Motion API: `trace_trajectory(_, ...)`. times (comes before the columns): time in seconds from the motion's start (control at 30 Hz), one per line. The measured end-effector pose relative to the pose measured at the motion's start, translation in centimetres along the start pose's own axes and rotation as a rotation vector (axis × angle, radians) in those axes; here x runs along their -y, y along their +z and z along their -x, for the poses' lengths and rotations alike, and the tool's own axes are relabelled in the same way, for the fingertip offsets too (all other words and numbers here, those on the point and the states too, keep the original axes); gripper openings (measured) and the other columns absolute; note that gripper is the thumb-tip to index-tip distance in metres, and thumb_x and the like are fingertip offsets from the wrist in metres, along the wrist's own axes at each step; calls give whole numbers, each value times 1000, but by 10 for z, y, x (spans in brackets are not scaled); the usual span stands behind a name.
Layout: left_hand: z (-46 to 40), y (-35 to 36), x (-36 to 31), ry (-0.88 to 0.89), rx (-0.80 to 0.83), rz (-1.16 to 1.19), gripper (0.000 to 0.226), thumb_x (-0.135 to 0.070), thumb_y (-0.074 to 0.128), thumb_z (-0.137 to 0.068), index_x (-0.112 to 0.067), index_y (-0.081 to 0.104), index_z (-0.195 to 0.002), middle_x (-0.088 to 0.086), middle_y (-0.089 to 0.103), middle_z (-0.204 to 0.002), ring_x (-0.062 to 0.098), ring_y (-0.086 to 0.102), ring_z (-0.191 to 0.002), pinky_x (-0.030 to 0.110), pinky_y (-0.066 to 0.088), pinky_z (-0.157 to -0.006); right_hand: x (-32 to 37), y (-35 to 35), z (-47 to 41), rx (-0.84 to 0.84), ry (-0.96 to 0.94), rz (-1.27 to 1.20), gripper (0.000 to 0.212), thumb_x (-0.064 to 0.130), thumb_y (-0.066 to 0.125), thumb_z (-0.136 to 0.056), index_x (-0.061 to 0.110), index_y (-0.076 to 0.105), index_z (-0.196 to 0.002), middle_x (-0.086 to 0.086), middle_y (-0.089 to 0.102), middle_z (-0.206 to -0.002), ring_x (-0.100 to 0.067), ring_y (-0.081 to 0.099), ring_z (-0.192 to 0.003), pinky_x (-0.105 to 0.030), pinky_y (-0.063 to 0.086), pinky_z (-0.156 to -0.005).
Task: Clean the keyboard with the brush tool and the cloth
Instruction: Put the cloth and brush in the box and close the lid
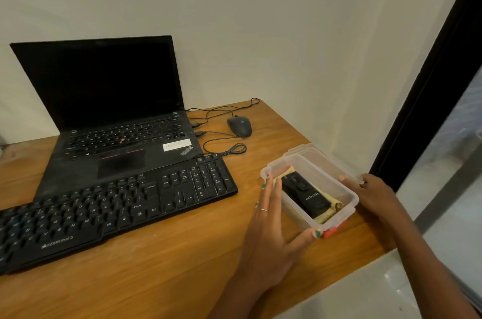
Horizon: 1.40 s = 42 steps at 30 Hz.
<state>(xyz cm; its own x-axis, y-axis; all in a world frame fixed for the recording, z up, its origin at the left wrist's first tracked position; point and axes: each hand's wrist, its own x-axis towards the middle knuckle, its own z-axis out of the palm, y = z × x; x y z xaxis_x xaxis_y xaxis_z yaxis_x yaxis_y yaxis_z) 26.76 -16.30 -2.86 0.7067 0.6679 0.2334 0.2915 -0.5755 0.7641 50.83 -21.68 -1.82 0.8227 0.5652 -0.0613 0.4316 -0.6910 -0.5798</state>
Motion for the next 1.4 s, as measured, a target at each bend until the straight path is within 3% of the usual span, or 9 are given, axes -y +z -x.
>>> trace_trajectory(0.17, 1, 0, 0, 22, -2, -35, 97, -77, 52, -76, -56, -19, -138, -38, -28, -147, -1, -5, -146, 42, 20, -119, 3, 2, 8, -91, 6, -147, 44, 52, 59, -83, 12, 57, -98, -10, 63, -91, -24, 60, -77, -42, 55, -75)
trace_trajectory(0.33, 1, 2, 2, 33, -15, -40, 96, -75, 53, -77, -54, -18, -140, -38, -27, -148, -1, -4, -146, 43, 23, -119, 17, -10, 21, -228, -88, -428, 40, 27, 59, -90, 11, 46, -124, -4, 52, -109, -18, 51, -92, -25, 45, -67)
trace_trajectory(0.47, 1, 2, 2, 26, -11, -35, 96, -71, 55, -80, -54, -18, -140, -40, -29, -145, 0, -4, -146, 44, 23, -119, 37, -25, 42, -312, -245, -587, 31, 24, 57, -91, 14, 46, -119, 3, 53, -104, -17, 55, -93, -17, 42, -59)
trace_trajectory(0.87, 2, 1, 0, 50, -19, -7, 100, -74, 51, -80, -50, -26, -140, -32, -27, -151, -1, -8, -146, 45, 17, -120, 43, -10, 119, -156, -698, -175, 36, 11, 62, -85, 34, 45, -106, 15, 52, -106, 1, 51, -89, -1, 40, -57)
trace_trajectory(1.0, 1, 0, 0, 31, 12, -16, 106, -74, 51, -81, -45, -35, -137, -26, -31, -152, 1, -11, -146, 41, 15, -121, 38, -8, 120, -34, -720, -115, 39, 31, 65, -79, 51, 40, -101, 39, 40, -108, 12, 44, -98, -5, 33, -78)
trace_trajectory(1.1, 1, 0, 1, 39, 14, -1, 108, -74, 50, -81, -43, -36, -137, -24, -32, -152, 3, -10, -147, 36, 17, -121, 36, -12, 118, 43, -718, -134, 24, 62, 54, -77, 55, 46, -99, 39, 46, -111, 13, 45, -104, -7, 36, -81)
trace_trajectory(1.17, 1, 1, 2, 57, 5, 24, 109, -70, 54, -82, -41, -35, -139, -23, -32, -153, 3, -10, -147, 32, 18, -120, 33, -13, 117, 107, -728, -219, 37, 76, 45, -72, 49, 57, -94, 33, 56, -116, 12, 46, -115, -10, 40, -88)
trace_trajectory(1.27, 2, 1, 3, 76, -11, 29, 108, -68, 55, -83, -41, -33, -140, -23, -32, -152, 1, -12, -146, 30, 18, -120, 34, -13, 117, 138, -746, -296, 49, 80, 41, -70, 44, 57, -98, 35, 53, -119, 12, 46, -117, 0, 42, -80)
trace_trajectory(1.4, 3, 1, 0, 64, -13, 15, 111, -68, 57, -81, -42, -34, -139, -24, -36, -150, -1, -17, -145, 25, 15, -119, 43, -19, 114, -72, -710, -345, 29, 65, 48, -80, 41, 62, -91, 28, 62, -99, 0, 58, -101, -7, 49, -72)
